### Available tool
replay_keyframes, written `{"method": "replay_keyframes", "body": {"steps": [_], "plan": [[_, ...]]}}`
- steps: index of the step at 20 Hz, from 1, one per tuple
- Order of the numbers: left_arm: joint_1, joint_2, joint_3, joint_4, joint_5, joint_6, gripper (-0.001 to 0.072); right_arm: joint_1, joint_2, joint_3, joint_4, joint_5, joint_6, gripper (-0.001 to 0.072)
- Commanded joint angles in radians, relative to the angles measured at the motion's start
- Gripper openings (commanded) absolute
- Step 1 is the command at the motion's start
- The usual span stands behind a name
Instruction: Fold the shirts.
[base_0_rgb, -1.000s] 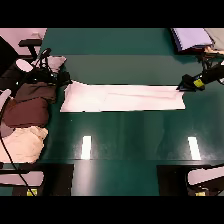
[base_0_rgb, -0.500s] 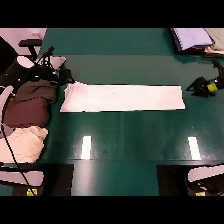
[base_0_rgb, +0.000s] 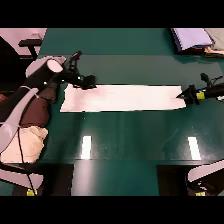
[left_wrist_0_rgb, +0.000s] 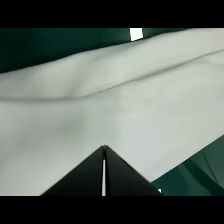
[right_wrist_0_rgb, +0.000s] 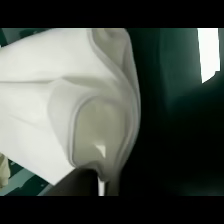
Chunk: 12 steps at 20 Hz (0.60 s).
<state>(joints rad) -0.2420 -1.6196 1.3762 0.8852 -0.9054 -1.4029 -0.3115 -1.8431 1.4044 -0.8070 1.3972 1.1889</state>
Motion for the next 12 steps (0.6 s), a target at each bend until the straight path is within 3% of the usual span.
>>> {"method": "replay_keyframes", "body": {"steps": [1, 7, 12], "plan": [[-0.091, -0.079, 0.068, 0.0, 0.052, -0.04, 0.0024, 0.049, -0.004, 0.036, 0.029, -0.028, -0.013, 0.0013], [-0.188, -0.293, 0.315, -0.005, 0.039, -0.09, 0.0024, 0.123, 0.156, 0.274, 0.031, 0.11, 0.051, 0.0012], [-0.257, -0.441, 0.476, -0.002, -0.001, -0.119, 0.0023, 0.298, 0.238, 0.476, 0.086, 0.122, 0.101, 0.0012]]}}
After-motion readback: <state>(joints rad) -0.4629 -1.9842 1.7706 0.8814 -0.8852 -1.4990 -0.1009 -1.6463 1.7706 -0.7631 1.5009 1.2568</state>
